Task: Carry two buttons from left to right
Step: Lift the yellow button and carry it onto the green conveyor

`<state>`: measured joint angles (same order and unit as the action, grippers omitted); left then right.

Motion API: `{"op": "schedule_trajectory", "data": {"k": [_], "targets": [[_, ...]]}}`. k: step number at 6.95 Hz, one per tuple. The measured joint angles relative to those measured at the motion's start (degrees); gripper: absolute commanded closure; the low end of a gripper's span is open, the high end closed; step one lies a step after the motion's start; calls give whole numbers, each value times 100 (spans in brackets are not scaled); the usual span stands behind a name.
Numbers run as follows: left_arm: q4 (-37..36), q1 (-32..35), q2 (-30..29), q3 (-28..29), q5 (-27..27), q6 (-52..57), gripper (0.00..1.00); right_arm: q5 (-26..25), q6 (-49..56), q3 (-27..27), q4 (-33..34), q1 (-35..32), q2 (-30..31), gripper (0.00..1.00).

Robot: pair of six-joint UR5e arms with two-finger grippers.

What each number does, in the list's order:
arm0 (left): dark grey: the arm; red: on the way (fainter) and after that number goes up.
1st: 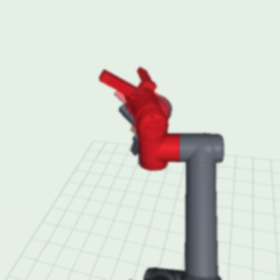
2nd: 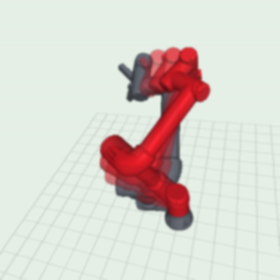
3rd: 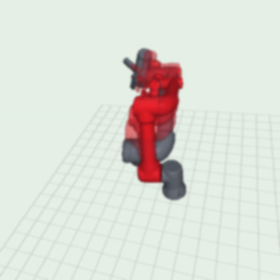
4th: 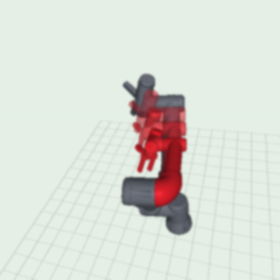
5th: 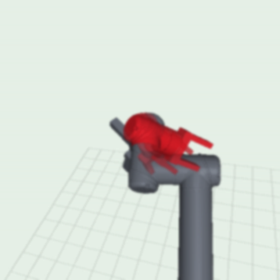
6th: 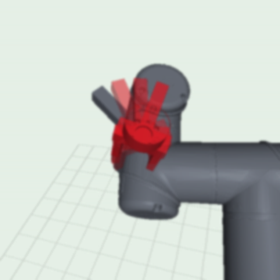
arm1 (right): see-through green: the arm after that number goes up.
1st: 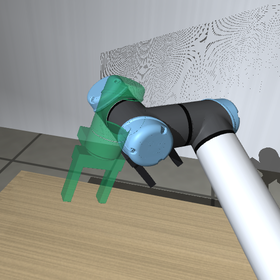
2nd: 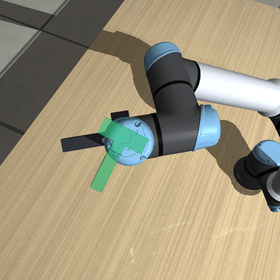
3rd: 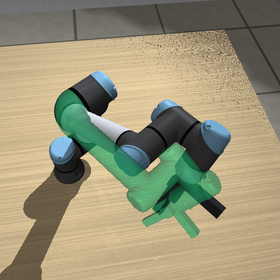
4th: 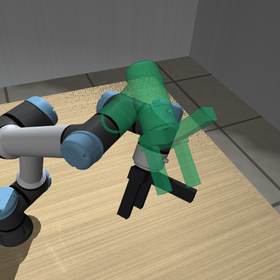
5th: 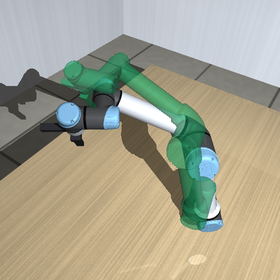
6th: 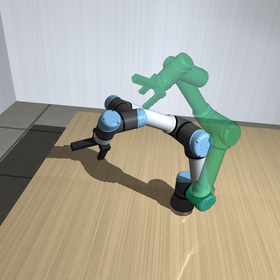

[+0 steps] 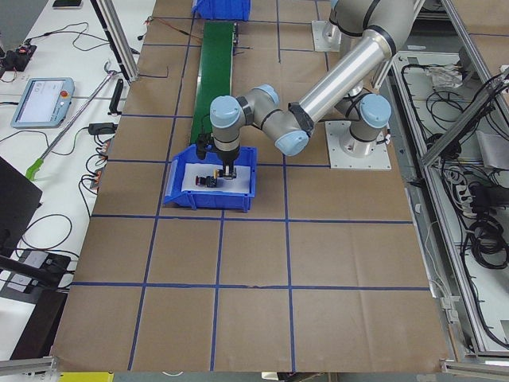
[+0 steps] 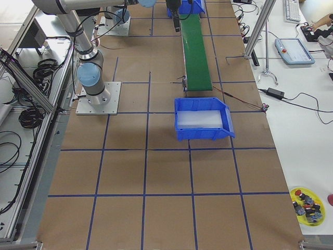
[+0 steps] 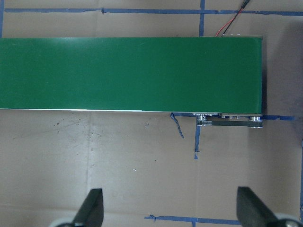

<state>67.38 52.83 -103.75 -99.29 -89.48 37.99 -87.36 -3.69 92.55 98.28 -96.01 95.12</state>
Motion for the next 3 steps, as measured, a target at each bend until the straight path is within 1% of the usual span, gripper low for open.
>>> {"op": "schedule_trajectory", "data": {"k": [1,2,3], "targets": [[482,25,57,317,-2,7,100,-2,0,0,6,5,-4,0],[784,119,86,538,-1,0,100,-4,0,0,12,11,-8,0],[901,306,98,656,0,-33,100,-4,2,0,15,23,-8,0]]}}
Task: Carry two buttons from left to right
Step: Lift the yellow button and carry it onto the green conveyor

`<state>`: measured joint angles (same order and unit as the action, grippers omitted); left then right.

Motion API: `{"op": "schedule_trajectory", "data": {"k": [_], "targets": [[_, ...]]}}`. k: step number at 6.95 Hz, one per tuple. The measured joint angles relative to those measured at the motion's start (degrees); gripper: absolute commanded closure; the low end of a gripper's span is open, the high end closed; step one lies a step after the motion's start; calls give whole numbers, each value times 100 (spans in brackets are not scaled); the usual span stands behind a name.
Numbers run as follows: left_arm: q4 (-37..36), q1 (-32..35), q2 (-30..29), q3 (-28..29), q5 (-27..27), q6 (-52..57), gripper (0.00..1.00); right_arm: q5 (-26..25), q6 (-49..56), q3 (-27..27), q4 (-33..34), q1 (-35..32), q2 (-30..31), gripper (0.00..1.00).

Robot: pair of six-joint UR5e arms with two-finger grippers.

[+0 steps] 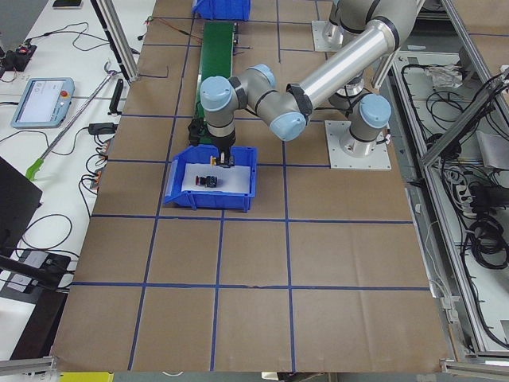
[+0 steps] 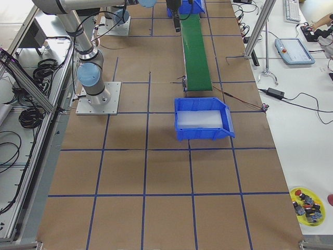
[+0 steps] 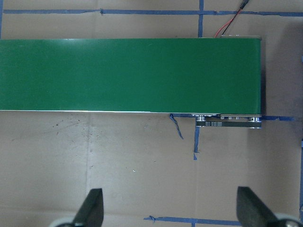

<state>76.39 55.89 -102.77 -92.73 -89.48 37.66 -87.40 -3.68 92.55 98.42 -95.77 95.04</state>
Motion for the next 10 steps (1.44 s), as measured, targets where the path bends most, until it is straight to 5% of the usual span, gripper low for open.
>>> {"op": "schedule_trajectory", "data": {"k": [6,10], "targets": [[-25,1991,188,-56,-66,-1499,100,4,7,20,-9,-20,5,0],[-575,2819,-425,-132,-76,-2685,100,22,5,26,0,-20,-3,0]]}}
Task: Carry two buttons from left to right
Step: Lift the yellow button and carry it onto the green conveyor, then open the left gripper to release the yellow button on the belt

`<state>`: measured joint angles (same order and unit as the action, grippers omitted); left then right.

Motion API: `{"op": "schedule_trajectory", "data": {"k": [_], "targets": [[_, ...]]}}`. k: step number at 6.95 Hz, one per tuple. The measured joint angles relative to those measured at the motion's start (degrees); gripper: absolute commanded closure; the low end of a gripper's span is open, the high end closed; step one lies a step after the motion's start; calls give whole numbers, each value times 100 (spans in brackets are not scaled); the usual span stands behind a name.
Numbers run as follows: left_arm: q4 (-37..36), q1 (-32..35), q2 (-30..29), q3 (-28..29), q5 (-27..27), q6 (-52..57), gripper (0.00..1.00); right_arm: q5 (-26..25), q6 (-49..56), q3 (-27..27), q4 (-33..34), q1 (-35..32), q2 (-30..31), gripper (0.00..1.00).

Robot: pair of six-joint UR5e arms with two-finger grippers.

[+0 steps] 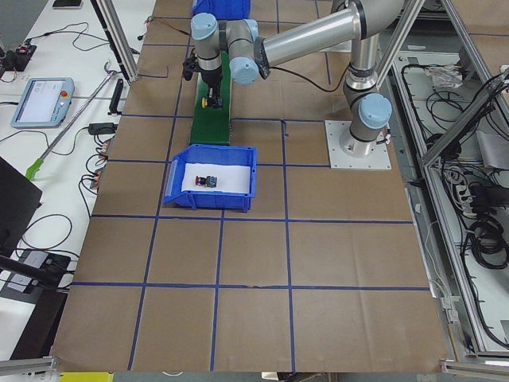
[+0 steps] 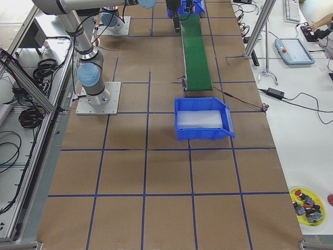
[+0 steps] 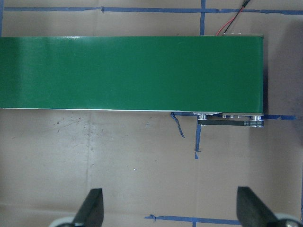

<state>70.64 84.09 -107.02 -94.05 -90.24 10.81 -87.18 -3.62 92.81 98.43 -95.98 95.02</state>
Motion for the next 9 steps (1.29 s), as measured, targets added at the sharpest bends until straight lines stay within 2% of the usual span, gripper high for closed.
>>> {"op": "schedule_trajectory", "data": {"k": [2,3,4,5,7,9], "targets": [[-225,208,-264,-84,4,-299,99,15,-6,-8,7,0,0,0],[-532,236,-340,-232,6,-322,96,12,-6,-12,7,0,1,0],[-928,244,-376,-438,5,-311,72,15,-9,-18,4,0,5,0],[-1213,246,-383,-614,1,-303,1,22,-13,-20,2,0,7,0],[-1384,248,-361,-708,24,-332,0,20,-15,-11,-1,-2,11,0],[-1249,240,-237,-519,25,-339,0,39,-20,-22,-15,-7,30,0]]}}
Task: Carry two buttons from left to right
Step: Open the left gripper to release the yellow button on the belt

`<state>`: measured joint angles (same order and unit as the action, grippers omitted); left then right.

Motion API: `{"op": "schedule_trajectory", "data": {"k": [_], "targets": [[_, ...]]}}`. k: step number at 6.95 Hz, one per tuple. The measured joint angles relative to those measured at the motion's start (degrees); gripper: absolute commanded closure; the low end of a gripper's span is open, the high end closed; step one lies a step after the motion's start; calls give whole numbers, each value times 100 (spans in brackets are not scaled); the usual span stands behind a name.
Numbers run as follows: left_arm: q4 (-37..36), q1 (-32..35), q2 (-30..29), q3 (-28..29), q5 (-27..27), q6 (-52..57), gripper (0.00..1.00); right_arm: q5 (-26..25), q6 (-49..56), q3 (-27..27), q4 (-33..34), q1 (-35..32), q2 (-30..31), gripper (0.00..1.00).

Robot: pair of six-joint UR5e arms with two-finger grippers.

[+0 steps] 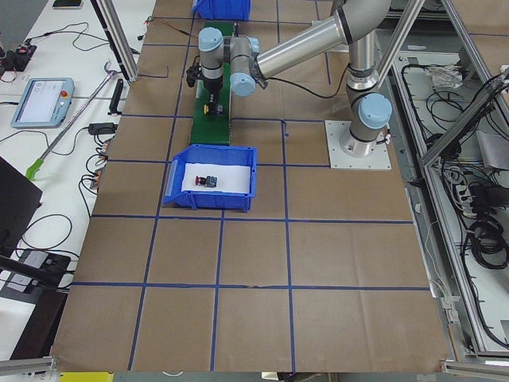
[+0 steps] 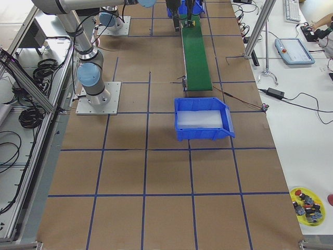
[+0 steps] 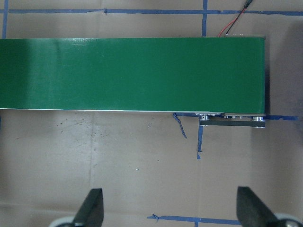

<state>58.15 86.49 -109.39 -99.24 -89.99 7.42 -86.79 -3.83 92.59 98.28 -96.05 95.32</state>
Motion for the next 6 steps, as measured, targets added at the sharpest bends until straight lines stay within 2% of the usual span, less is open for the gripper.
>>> {"op": "schedule_trajectory", "data": {"k": [3,6], "targets": [[1226,-60,461,853,2,34,0,-9,-28,16,12,0,-15,0],[1642,-494,523,1172,-8,305,0,-57,9,45,22,27,-30,0]]}}
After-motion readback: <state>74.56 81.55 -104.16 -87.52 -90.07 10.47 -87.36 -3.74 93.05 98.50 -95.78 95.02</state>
